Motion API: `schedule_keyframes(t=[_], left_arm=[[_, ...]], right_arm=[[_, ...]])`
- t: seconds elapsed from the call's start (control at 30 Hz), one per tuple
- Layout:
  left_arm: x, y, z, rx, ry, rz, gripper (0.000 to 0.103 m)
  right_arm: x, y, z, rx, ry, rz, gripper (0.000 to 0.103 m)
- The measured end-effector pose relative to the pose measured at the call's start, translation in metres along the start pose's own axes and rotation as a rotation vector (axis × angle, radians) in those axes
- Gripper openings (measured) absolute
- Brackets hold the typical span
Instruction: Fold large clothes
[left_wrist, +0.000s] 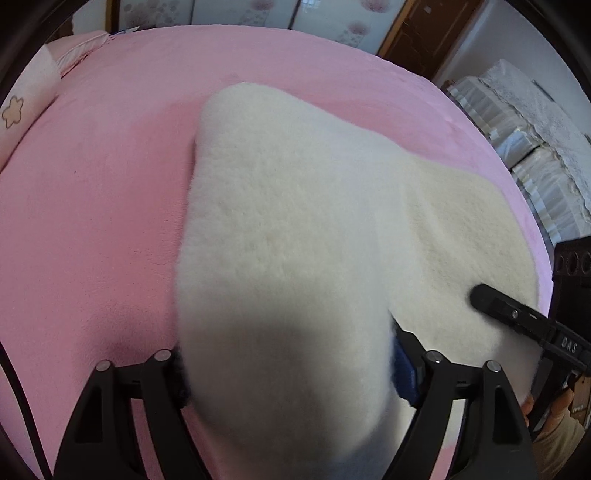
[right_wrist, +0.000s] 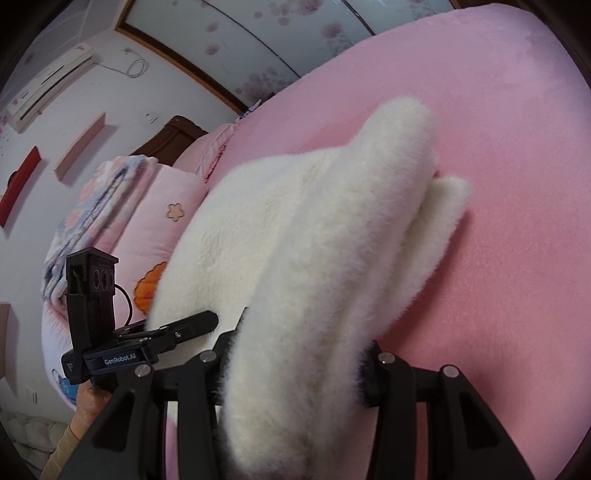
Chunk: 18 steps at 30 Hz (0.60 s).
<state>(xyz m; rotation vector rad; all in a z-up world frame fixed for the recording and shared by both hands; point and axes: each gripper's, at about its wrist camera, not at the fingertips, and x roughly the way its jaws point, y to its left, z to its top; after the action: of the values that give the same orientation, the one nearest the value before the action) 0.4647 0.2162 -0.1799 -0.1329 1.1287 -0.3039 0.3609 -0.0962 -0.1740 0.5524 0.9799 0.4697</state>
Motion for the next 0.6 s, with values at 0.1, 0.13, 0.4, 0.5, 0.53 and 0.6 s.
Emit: schedule_keyframes(t=[0.1, 0.13, 0.4, 0.5, 0.53, 0.6], left_arm=[[0.007, 0.003, -0.003, 0.001, -0.037, 0.045, 0.103], [0.005, 0.003, -0.004, -0.001, -0.043, 0.042, 0.103], [-0.029, -0.023, -0.019, -0.012, -0.08, 0.172, 0.103], [-0.066, -0.02, -0.043, -0.054, -0.14, 0.274, 0.103], [-0.079, -0.026, -0.047, -0.069, -0.164, 0.335, 0.103], [-0.103, -0.037, -0.054, -0.085, -0.189, 0.394, 0.103]], right_arm=[[0.011, -0.007, -0.002, 0.009, 0.013, -0.003, 0.05], [0.012, -0.01, -0.004, 0.018, 0.026, -0.009, 0.053], [-0.011, 0.001, -0.007, -0.016, 0.093, -0.141, 0.058], [-0.043, 0.016, -0.013, -0.098, 0.047, -0.243, 0.06], [-0.055, 0.023, -0.016, -0.129, 0.036, -0.273, 0.06], [-0.073, 0.033, -0.021, -0.164, 0.037, -0.306, 0.06]])
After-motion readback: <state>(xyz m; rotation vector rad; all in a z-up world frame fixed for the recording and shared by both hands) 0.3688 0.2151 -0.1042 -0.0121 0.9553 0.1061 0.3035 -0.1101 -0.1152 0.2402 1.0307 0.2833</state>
